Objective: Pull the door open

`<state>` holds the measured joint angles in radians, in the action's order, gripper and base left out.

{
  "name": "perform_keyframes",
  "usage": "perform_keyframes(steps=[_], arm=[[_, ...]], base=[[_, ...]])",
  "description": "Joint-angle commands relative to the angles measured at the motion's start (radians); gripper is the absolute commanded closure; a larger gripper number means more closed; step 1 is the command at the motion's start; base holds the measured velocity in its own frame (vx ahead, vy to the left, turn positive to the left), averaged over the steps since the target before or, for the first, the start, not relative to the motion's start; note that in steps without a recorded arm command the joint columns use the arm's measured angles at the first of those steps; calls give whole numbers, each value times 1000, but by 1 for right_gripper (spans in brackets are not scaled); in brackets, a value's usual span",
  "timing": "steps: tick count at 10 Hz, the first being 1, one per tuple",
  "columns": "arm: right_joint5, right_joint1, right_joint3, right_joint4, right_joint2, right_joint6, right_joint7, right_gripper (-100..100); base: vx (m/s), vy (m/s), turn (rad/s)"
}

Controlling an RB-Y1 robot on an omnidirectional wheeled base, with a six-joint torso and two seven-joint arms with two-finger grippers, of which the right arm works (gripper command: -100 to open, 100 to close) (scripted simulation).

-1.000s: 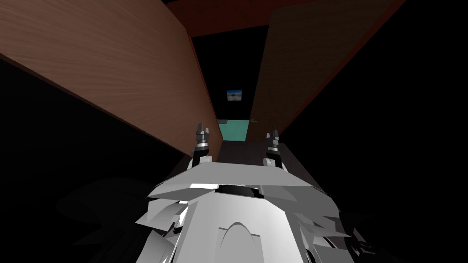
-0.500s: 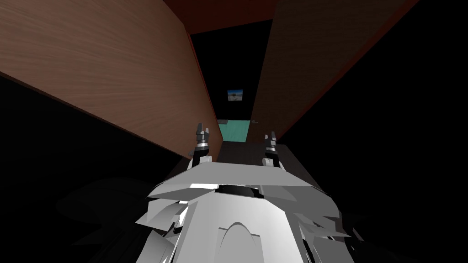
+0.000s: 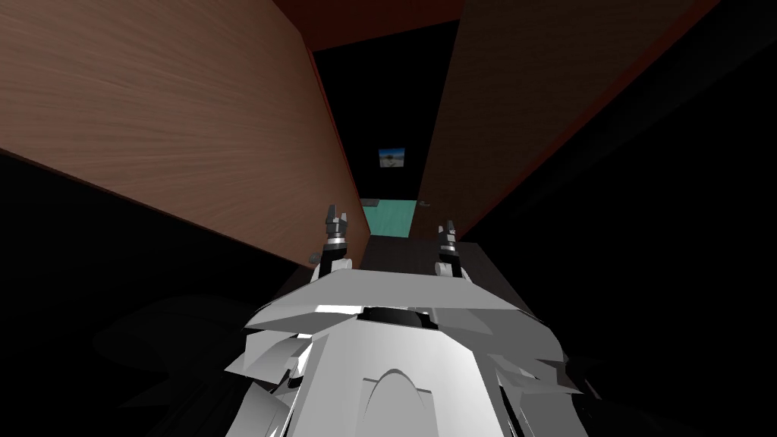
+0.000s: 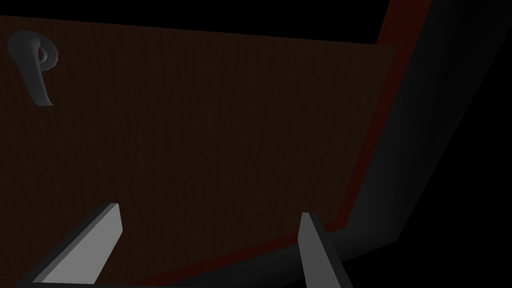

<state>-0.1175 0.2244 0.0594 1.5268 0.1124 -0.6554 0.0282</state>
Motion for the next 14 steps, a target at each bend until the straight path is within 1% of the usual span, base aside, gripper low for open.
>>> perform_keyframes(steps=[1, 3, 4, 5, 7, 8, 9, 10, 14], arm=[[0, -18, 3, -50, 5, -12, 4, -100], [0, -48, 7, -120, 13, -26, 9, -100], [-1, -63, 9, -146, 16, -33, 12, -100], [-1, -63, 9, -159, 16, -33, 12, -100], [-1, -92, 13, -225, 23, -47, 17, -100], [-1, -92, 13, -232, 23, -47, 17, -100], [-1, -107, 16, -268, 27, -55, 19, -100], [-1, -107, 16, -268, 27, -55, 19, -100], [-1, -165, 24, -400, 40, -82, 30, -100]], base=[[47, -18, 25], [78, -20, 54], [98, -18, 52], [81, -19, 14], [71, -31, 42], [54, -17, 18], [53, -25, 24], [42, -18, 21], [76, -28, 46]])
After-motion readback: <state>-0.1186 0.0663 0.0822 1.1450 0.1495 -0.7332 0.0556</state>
